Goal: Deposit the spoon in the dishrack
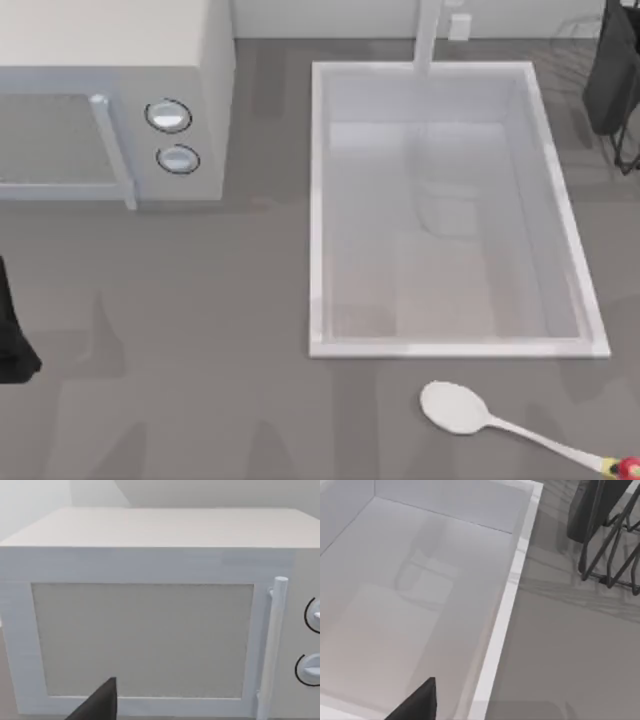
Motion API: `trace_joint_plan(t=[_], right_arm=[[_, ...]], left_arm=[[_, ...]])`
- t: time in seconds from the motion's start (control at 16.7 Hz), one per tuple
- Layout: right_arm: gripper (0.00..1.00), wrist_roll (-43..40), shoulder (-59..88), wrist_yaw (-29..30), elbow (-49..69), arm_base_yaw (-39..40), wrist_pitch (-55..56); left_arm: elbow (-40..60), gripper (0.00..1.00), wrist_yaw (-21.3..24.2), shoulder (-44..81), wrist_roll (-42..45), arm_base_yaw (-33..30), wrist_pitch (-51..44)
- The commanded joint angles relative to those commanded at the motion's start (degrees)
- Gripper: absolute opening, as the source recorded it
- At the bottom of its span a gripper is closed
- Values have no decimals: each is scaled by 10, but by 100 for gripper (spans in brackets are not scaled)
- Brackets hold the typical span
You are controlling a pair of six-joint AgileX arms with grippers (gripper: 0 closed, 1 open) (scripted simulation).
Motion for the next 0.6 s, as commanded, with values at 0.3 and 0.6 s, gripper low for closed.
trace_joint_plan(t=[0.3, 0.6], right_arm=[[100, -102, 280, 2, 155, 96, -185], [100, -190, 496, 2, 293, 181, -342]], left_arm=[[0, 100, 0, 0, 0, 0, 0], [0, 100, 0, 0, 0, 0, 0]])
